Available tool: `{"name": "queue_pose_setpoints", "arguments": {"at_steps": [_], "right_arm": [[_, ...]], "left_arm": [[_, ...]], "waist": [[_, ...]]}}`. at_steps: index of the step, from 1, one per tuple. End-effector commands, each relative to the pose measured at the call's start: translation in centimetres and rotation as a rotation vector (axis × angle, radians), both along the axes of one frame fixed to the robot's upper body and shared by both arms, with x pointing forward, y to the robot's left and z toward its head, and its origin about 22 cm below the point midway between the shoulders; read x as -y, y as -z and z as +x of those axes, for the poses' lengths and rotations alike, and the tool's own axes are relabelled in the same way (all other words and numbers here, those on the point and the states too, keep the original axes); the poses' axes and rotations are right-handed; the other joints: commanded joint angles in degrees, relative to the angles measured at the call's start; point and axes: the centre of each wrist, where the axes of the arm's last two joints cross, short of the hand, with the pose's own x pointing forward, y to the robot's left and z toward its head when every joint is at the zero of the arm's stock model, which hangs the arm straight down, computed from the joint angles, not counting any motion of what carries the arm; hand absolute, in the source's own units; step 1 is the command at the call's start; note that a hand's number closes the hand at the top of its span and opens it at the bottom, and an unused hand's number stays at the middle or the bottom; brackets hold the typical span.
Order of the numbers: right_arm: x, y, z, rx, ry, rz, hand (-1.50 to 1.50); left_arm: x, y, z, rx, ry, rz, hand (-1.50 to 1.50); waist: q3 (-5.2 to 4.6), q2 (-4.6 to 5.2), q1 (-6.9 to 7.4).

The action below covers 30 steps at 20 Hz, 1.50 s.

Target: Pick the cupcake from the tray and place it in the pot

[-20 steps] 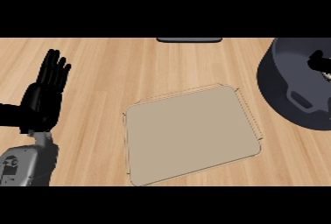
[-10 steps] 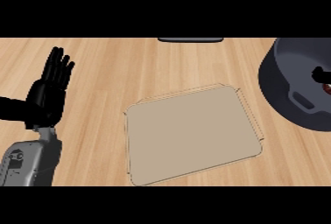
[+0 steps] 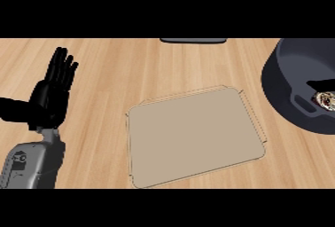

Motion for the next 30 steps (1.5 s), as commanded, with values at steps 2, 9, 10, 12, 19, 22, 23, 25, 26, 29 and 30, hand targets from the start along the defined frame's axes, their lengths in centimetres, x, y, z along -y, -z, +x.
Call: {"name": "queue_pose_setpoints", "arguments": {"at_steps": [2, 9, 10, 12, 19, 22, 23, 25, 26, 29, 30], "right_arm": [[-1.3, -1.6, 1.4, 0.219, -0.043, 0.094, -1.5], [1.6, -1.7, -0.6, 0.445, 0.087, 0.272, -1.5], [1.6, -3.5, -0.2, 0.437, 0.071, 0.289, -1.5], [2.5, -1.7, -1.3, 0.521, 0.096, 0.302, -1.5], [7.7, -1.5, -7.0, 0.641, 0.108, 0.312, -1.5], [10.7, 0.4, -11.9, 0.674, 0.125, 0.308, -1.5], [11.5, -2.4, -12.1, 0.642, 0.116, 0.295, -1.5], [11.6, -0.2, -13.4, 0.678, 0.142, 0.281, -1.5], [11.1, -0.4, -14.0, 0.683, 0.145, 0.291, -1.5], [14.7, -2.2, -17.3, 0.7, 0.141, 0.281, -1.5], [12.8, 0.5, -16.9, 0.689, 0.144, 0.278, -1.5]], "left_arm": [[-0.9, 0.5, -0.2, 0.008, -0.001, -0.002, 0.0], [-1.7, -1.1, -0.6, -0.019, -0.01, 0.004, 0.0], [-1.1, -0.2, 0.1, -0.019, -0.02, 0.005, 0.0], [0.6, -0.4, -0.5, 0.014, -0.006, 0.001, 0.0], [-1.8, -0.7, -0.3, -0.016, -0.022, -0.01, 0.0], [-2.1, -0.4, -1.0, -0.021, -0.029, -0.012, 0.0], [-2.3, 0.5, -1.1, -0.017, -0.035, 0.005, 0.0], [0.2, 0.3, 0.2, -0.004, -0.037, 0.011, 0.0], [-1.4, 0.2, -1.9, -0.007, -0.015, -0.003, 0.0], [-1.1, -0.2, -0.5, -0.014, -0.032, 0.006, 0.0], [-1.4, 0.9, -2.2, 0.005, -0.017, -0.001, 0.0]], "waist": [[0.4, 0.13, -0.12], [0.41, -0.21, -0.59], [0.34, -0.2, -1.07], [0.42, -0.05, -0.59], [0.36, -0.2, -1.29], [0.37, -0.32, -1.63], [0.31, -0.35, -1.71], [0.36, -0.15, -1.51], [0.32, -0.31, -1.26], [0.36, -0.19, -1.42], [0.34, -0.21, -1.08]]}}
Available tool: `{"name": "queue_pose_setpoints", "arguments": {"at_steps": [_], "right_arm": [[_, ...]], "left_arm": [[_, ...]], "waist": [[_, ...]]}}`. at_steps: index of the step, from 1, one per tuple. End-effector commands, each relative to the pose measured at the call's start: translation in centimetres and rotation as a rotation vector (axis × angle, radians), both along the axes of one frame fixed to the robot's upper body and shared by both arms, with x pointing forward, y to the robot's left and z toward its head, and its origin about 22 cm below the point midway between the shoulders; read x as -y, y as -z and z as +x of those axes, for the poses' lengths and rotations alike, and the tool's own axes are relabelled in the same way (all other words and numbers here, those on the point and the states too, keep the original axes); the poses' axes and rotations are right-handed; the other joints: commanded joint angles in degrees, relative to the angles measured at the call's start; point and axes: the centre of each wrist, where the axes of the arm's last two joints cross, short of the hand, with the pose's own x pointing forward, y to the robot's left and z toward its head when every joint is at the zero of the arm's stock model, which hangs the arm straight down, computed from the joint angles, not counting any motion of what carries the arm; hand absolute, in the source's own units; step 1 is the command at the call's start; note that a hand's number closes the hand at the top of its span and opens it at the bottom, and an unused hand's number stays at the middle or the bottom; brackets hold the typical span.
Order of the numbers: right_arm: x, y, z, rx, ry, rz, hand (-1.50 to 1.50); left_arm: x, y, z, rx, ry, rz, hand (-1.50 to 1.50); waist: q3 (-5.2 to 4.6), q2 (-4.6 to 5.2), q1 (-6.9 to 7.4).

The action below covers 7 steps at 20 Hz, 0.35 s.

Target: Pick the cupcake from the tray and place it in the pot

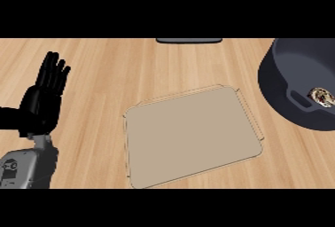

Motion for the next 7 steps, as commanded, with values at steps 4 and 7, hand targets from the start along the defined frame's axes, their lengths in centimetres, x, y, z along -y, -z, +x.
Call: {"name": "queue_pose_setpoints", "arguments": {"at_steps": [4, 7], "right_arm": [[4.2, 0.2, -6.7, 0.028, 0.018, -0.003, -1.5], [3.3, 1.4, -7.4, 0.014, 0.021, 0.005, -1.5]], "left_arm": [[0.6, 0.7, 0.5, -0.012, 0.002, -0.003, 0.0], [-1.7, 0.4, 0.0, 0.0, -0.001, 0.009, 0.0]], "waist": [[0.05, 0.12, 0.1], [0.0, 0.04, 0.19]]}}
